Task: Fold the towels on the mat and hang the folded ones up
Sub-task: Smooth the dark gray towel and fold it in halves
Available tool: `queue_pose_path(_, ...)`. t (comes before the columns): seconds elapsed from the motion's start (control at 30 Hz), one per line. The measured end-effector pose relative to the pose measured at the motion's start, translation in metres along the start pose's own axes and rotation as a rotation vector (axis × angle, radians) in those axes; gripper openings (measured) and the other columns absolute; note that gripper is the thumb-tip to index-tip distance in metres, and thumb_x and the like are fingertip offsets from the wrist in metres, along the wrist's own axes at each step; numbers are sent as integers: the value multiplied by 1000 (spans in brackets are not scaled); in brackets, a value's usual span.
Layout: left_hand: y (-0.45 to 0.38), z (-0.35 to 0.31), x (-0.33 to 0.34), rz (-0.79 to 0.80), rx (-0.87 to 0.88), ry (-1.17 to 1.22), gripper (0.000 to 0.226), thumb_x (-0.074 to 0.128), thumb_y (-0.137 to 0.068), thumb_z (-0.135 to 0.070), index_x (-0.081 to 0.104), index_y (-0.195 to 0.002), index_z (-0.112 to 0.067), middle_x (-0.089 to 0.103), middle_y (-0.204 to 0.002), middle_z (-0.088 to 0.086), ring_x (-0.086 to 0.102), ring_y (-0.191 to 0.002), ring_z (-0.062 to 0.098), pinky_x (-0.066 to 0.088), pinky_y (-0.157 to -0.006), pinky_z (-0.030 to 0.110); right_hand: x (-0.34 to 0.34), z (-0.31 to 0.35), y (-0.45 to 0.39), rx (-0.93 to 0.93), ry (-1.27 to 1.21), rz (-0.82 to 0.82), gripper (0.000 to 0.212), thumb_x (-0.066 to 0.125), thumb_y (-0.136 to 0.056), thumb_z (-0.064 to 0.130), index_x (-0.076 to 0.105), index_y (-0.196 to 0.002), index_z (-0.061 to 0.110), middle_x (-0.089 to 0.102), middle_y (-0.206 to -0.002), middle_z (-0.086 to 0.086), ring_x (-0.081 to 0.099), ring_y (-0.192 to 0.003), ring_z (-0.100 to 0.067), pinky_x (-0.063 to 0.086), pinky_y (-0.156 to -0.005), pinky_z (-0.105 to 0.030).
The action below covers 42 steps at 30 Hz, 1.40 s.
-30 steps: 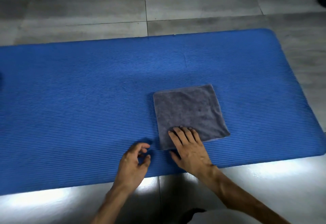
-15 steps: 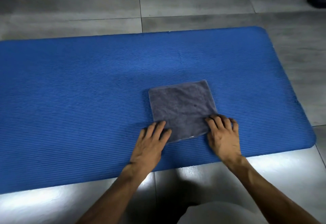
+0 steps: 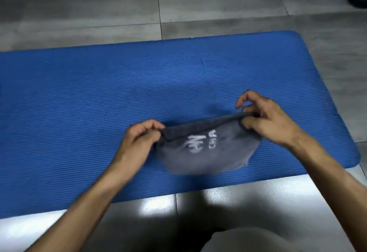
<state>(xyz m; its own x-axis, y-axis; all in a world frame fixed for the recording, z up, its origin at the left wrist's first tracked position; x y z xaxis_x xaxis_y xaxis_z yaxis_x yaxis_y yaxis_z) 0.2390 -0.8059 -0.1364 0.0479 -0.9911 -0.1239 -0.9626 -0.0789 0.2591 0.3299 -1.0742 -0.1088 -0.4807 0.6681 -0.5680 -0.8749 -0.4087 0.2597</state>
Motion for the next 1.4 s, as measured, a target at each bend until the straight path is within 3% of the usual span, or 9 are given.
queue_pose_path(0.13, -35, 36, -14, -341, -297, 218, 10, 55, -87, -17, 64, -85, -18, 64, -87, 2, 58, -83, 19, 45, -73, 33, 13, -13, -55, 150, 97, -145, 30, 58, -77, 21, 54, -106, 21, 65, -81, 5, 58, -75, -14, 43, -71, -31)
queue_pose_path(0.2, -42, 54, -19, -411, -197, -32, 8, 56, -90, -18, 60, -91, -25, 63, -93, -4, 57, -88, 17, 46, -80, 33, 24, -18, -65, 143, 438, -293, 40, 59, -84, 24, 51, -123, 18, 62, -112, -2, 57, -104, -28, 42, -88, -42)
queue_pose_path(0.37, -19, 99, 9, 15, 92, -728, 42, 49, -84, -39, 65, -116, -17, 59, -115, 4, 56, -106, 22, 41, -99, 30, 102, -21, -47, -83, 705, -95, 43, 54, -86, 29, 54, -128, 17, 59, -126, -8, 53, -115, -34, 38, -97, -46)
queue_pose_path(0.53, 7, 121, 12, 56, 34, -631, 55, 56, -80, -29, 52, -134, -20, 53, -128, -4, 50, -115, 15, 36, -103, 22, 148, -30, -69, -69, 704, 73, 67, 54, -91, 39, 30, -150, 19, 31, -156, -2, 26, -143, -26, 23, -115, -45)
queue_pose_path(0.63, 8, 119, -9, -38, 15, -593, 51, 57, -79, -30, 56, -129, -20, 53, -122, -10, 53, -110, 14, 41, -96, 23, 151, -21, -103, -41, 757, 170, 74, 61, -84, 51, 34, -145, 19, 39, -147, -3, 32, -138, -27, 21, -116, -46)
queue_pose_path(0.8, -8, 102, -54, -236, -51, -504, 38, 65, -83, -12, 60, -121, -14, 58, -117, -2, 56, -105, 15, 41, -92, 22, 132, 4, -130, 114, 646, 372, 34, 65, -82, 34, 60, -113, 22, 55, -108, -2, 53, -112, -26, 43, -95, -39)
queue_pose_path(0.93, 6, 64, -64, -283, -165, -373, 43, 65, -85, -4, 55, -126, -14, 58, -124, 1, 55, -110, 14, 45, -99, 35, 108, 28, -108, 167, 609, 404, 55, 65, -86, 30, 48, -137, 18, 53, -139, -4, 45, -131, -25, 34, -109, -35)
queue_pose_path(1.17, 43, -22, -67, -201, -288, -413, 46, 64, -87, -14, 52, -131, -20, 55, -128, -4, 51, -118, 18, 43, -102, 37, 69, 75, -68, 229, 663, 319, 67, 64, -86, 33, 33, -145, 26, 37, -149, 0, 31, -139, -23, 21, -113, -36)
queue_pose_path(1.4, -12, 24, -34, -19, -185, -652, 40, 59, -87, -17, 56, -126, -19, 58, -125, 2, 52, -117, 23, 44, -96, 36, 78, 6, -73, 296, 659, 226, 59, 58, -89, 26, 38, -145, 26, 36, -151, 3, 30, -141, -21, 26, -112, -42)
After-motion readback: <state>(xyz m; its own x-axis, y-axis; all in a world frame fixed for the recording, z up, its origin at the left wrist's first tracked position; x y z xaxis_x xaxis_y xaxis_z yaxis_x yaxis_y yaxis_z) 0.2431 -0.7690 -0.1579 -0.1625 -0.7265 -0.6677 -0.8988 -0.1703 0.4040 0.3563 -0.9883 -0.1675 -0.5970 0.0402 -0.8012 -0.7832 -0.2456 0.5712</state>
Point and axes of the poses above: each hand's wrist, its own y-axis away from the middle knuckle, its own x-axis out of the palm, z = x × y, the point moved 4 cm from there along -y, towards the middle knuckle
